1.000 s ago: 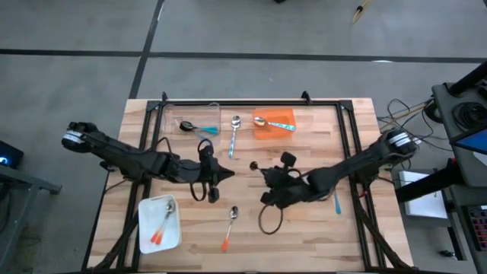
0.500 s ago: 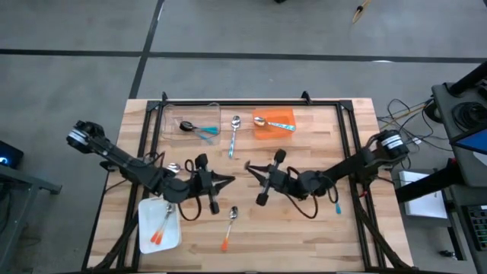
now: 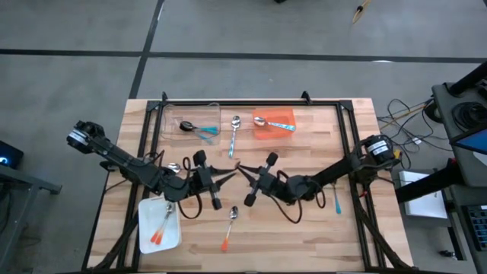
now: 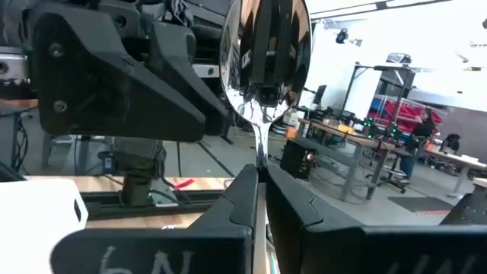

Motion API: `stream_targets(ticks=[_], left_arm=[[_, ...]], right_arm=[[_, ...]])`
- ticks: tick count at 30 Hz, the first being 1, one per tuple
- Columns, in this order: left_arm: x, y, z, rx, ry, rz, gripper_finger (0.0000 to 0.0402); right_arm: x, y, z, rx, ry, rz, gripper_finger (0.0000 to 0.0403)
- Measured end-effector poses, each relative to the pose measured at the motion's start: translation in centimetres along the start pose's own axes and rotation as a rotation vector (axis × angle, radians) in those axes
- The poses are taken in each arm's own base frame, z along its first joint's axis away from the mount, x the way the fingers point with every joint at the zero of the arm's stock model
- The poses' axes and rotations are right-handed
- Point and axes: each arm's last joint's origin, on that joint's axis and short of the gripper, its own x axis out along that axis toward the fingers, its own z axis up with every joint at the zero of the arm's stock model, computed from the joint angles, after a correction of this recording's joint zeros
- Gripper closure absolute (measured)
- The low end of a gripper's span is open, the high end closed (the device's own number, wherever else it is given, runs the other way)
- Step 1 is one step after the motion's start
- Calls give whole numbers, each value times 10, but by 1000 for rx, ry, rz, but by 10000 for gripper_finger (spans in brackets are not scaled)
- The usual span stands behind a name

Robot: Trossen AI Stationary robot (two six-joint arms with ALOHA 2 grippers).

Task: Sort silverware by color (type)
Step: Put the orange spoon into the white bin

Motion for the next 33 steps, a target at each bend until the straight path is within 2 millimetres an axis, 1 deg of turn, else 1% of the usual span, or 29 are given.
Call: stream_targets(ticks=[2,6,8,11,13,18,22,26,33], left_arm=[[0,1,0,-1,1,18,344],[0,3,0,-23,0,109,296],[0,4,1,-33,-5,121,274],[1,3,2,-42,-18,121,251],[2,1,1,-45,-20,117,242],[9,-6,-9,-15,3,109,237],[14,-11,-15,-21,0,129,237],[16,-9,-14,-42,-15,226,237],[20,-4,-14,-47,-14,246,248]], right_arm=[[0,0,0,-2,2,0,391],[0,0,0,-1,2,0,391],[0,0,0,-2,2,0,391],[1,-1,-1,-2,3,-5,391],[2,-1,-2,4,13,-4,391],[4,-3,-7,12,58,-48,391],[4,-2,-10,11,80,-43,391],[4,0,-14,-12,93,-3,391],[6,5,-22,-33,104,3,391]])
